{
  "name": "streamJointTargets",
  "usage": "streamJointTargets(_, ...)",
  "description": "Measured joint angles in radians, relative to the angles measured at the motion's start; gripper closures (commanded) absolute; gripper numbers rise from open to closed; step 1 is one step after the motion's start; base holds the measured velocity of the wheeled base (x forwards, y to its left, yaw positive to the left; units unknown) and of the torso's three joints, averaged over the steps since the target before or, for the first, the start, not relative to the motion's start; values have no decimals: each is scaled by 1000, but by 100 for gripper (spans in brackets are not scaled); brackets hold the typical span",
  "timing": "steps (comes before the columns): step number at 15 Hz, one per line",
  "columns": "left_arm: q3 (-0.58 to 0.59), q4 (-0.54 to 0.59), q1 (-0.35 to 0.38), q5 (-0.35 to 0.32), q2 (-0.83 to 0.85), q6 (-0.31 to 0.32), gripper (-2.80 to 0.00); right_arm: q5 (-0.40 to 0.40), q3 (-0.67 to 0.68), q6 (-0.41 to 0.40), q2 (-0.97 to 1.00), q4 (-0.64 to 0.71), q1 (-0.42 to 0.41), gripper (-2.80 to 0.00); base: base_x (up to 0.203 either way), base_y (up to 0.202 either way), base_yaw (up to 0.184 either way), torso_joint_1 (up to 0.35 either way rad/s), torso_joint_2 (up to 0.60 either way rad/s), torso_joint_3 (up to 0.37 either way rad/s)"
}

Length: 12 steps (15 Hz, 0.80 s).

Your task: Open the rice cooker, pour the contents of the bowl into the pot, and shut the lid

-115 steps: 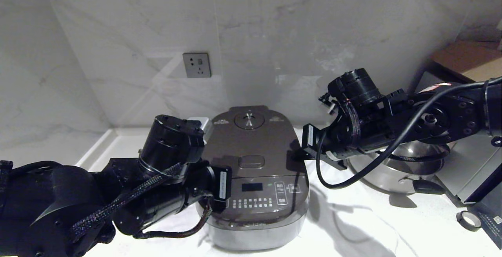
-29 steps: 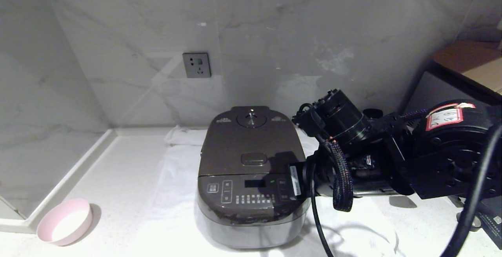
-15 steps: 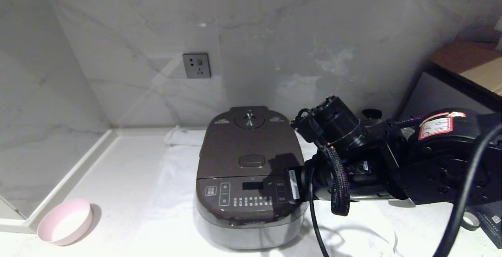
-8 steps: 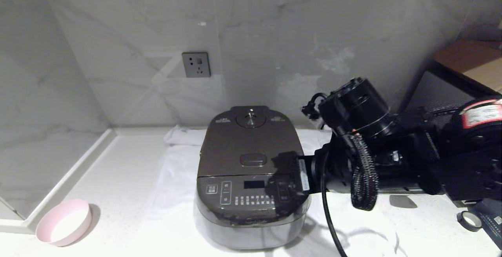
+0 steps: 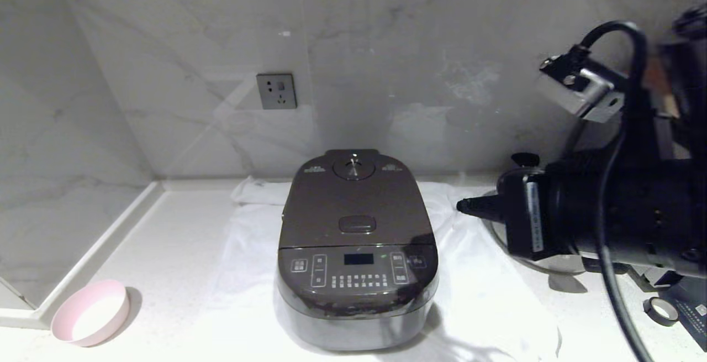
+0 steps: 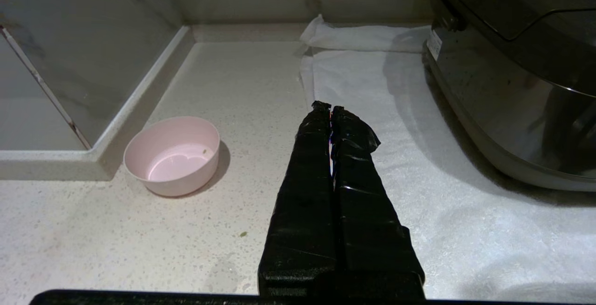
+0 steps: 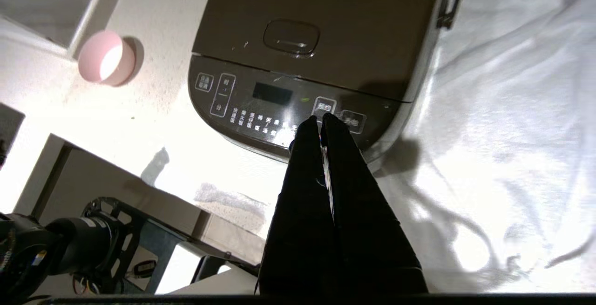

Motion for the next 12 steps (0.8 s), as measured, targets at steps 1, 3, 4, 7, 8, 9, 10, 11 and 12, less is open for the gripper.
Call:
streamJointTargets(1,0,0,0,0,0,-1,0,-17,-1,-1,-30,17,4,0,0,0,0,0,0,0)
streamJointTargets(3,0,-1,0,0,0,2,0,-58,-5,-12,-94,60,3,0,0,0,0,0,0,0)
streamJointTargets(4,0,-3,0,0,0,2,0,-91,-9,-26,-131,79,2,0,0,0,0,0,0,0)
streamJointTargets(7,0,-4,0,-3,0,6,0,-187,-12,-100,-257,131,-43,0,0,0,0,0,0,0)
streamJointTargets(8,0,-4,0,-8,0,13,0,-198,-10,-119,-305,148,-78,0,0,0,0,0,0,0)
streamJointTargets(9,0,-3,1,-9,0,16,0,-203,-6,-129,-351,171,-118,0,0,0,0,0,0,0)
streamJointTargets(10,0,-4,1,-10,0,16,0,-206,-2,-135,-403,206,-167,0,0,0,0,0,0,0)
streamJointTargets(11,0,-3,1,-10,0,16,0,-208,0,-142,-451,243,-221,0,0,0,0,0,0,0)
streamJointTargets(12,0,-4,1,-10,0,14,0,-209,3,-157,-492,277,-279,0,0,0,0,0,0,0)
